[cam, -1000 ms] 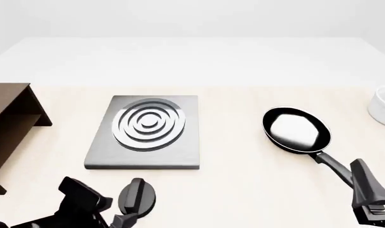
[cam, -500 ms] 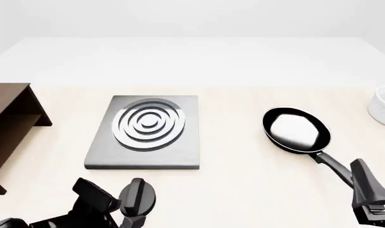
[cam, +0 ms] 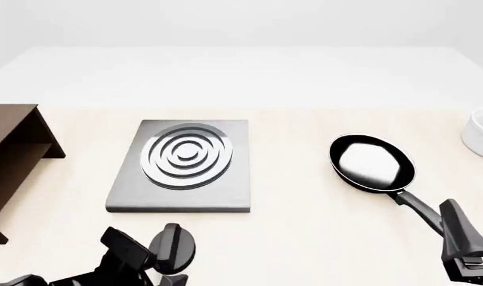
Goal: Turn on the stove and put the frying pan on it.
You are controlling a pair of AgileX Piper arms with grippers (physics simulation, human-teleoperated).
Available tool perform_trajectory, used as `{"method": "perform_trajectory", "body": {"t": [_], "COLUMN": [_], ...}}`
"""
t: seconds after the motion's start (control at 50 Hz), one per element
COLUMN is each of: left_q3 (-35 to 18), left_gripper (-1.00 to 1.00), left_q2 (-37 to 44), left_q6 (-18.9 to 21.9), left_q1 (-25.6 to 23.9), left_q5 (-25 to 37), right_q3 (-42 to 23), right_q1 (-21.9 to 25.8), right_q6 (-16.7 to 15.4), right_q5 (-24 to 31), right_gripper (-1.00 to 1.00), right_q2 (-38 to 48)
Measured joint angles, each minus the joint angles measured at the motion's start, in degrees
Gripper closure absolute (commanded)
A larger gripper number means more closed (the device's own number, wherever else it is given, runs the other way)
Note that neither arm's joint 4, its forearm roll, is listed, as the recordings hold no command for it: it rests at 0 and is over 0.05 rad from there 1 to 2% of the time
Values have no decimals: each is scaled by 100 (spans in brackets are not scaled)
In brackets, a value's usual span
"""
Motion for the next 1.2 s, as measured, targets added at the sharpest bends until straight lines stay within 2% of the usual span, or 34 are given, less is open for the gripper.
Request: {"method": "perform_trajectory", "body": {"t": [0.32, 0.58, 0.96, 1.08, 1.2], "left_q3": [-18, -304, -578, -638, -730], "left_gripper": [-100, -100, -100, -100, -100], "left_q2": [4, 89, 382, 147, -475], "left_q6": [-29, 10, -20, -29, -47], "left_q1": [-50, -323, -639, -729, -858], "left_q5": [24, 221, 181, 411, 938], "right_q3": [4, 4, -1, -2, -3], "right_q1": [0, -1, -2, -2, -2], "right_q6": [-1, 9, 36, 38, 37], "right_q5": [-3, -10, -19, -18, -14], "right_gripper": [-100, -100, -100, -100, -100], "right_q2": [0, 0, 0, 0, 0]}}
